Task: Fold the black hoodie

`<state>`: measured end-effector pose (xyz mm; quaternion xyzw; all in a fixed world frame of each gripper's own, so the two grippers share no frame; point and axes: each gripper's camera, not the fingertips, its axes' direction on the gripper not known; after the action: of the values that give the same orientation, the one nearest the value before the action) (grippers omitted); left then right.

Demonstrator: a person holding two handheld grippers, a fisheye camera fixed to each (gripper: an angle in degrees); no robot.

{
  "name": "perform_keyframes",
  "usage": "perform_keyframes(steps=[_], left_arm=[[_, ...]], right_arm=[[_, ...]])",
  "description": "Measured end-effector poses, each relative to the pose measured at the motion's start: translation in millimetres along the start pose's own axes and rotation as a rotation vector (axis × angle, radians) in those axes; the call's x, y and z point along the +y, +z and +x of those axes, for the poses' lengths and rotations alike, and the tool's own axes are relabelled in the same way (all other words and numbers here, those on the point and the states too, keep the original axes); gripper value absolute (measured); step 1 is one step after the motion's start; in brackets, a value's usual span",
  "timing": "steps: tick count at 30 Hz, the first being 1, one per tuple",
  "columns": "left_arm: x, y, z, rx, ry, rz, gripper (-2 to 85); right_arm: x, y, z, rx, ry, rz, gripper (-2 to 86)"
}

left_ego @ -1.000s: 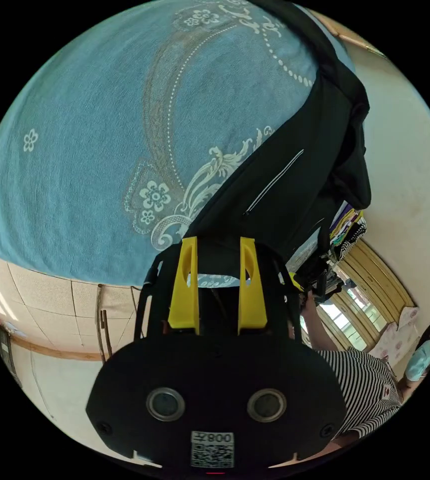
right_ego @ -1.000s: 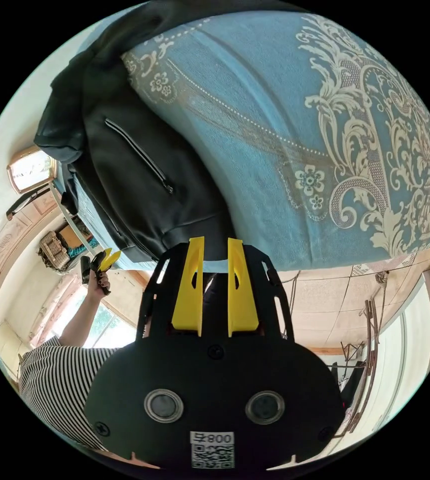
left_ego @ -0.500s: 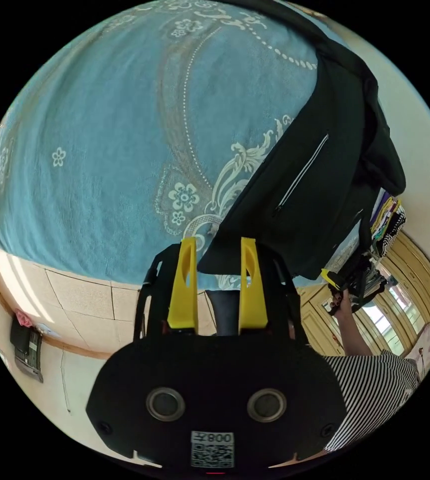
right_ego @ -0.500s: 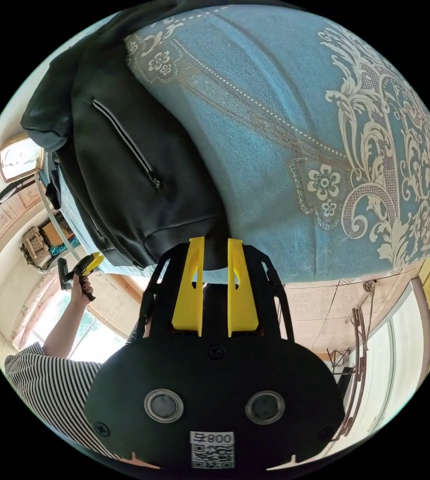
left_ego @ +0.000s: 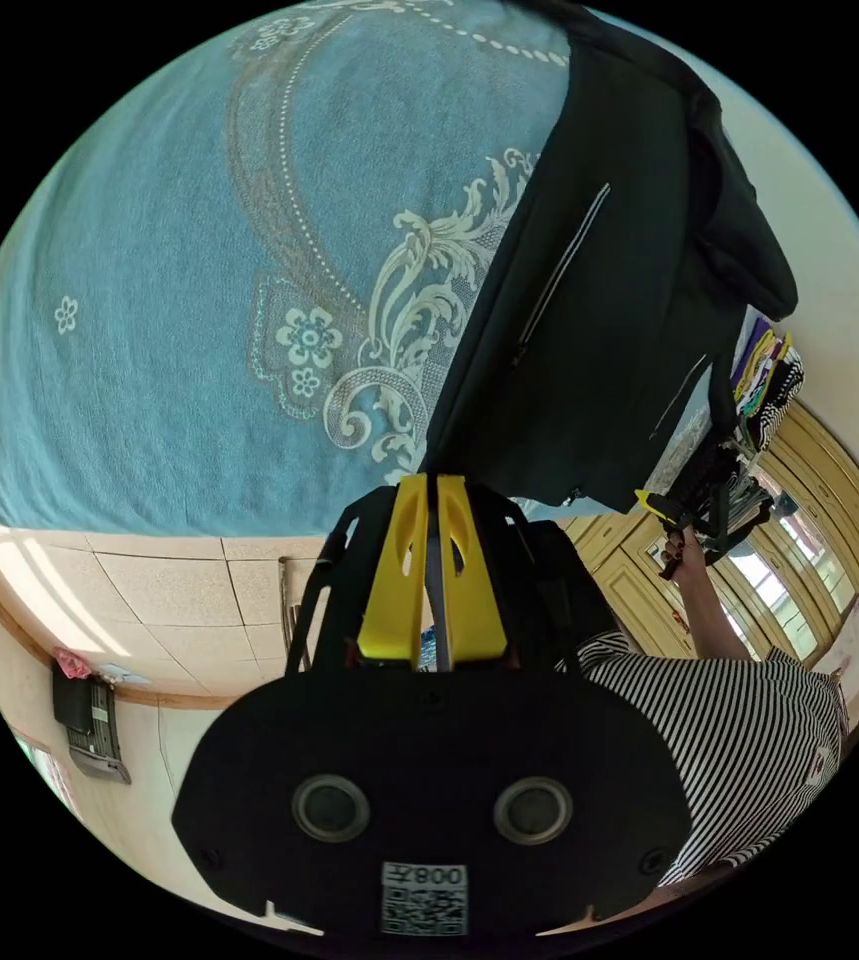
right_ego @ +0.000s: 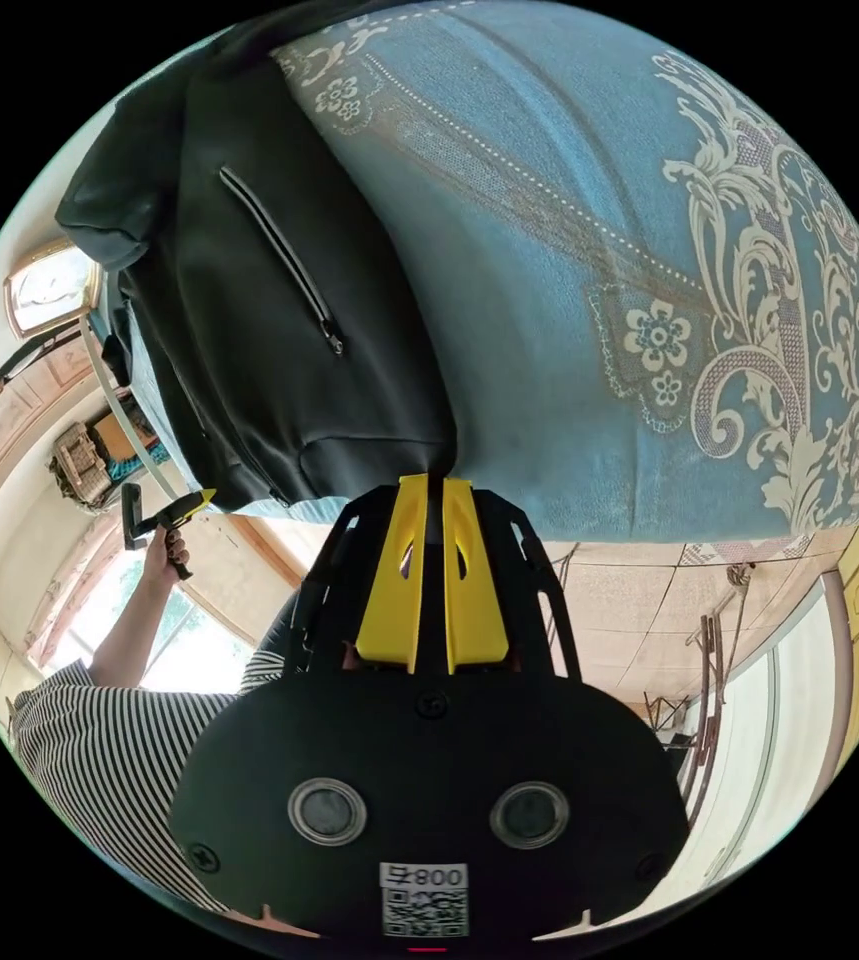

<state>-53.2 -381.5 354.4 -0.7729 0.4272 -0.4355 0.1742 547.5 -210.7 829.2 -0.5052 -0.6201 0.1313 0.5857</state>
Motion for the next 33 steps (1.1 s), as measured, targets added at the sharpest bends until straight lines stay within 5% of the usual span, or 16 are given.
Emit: perform_keyframes(steps=[12,18,26,33], left_arm=[[91.8,19.9,-5.7,0.004,-0.117,-0.117,3.3],[95.9,-14.5,39.2,-0.078,-0.045,0.07,7.9],[7.6,-30.0,158.0,0.498,0.247,0.214,13.7],[-33.4,-19.6,200.9,0.608,0.151,0.214,7.2]], right_arm=[[86.2,8.0,31.6,0.011,0.069,-0.173,3.7],[102.7,-44.1,19.4,0.047,0.098,-0.014,4.9],[46.9,-132.4,-59.9,-0.449,-0.097,0.357,9.6],[-3.9,-129.8,-105.6,-0.608,-0.072,0.324,5.5]])
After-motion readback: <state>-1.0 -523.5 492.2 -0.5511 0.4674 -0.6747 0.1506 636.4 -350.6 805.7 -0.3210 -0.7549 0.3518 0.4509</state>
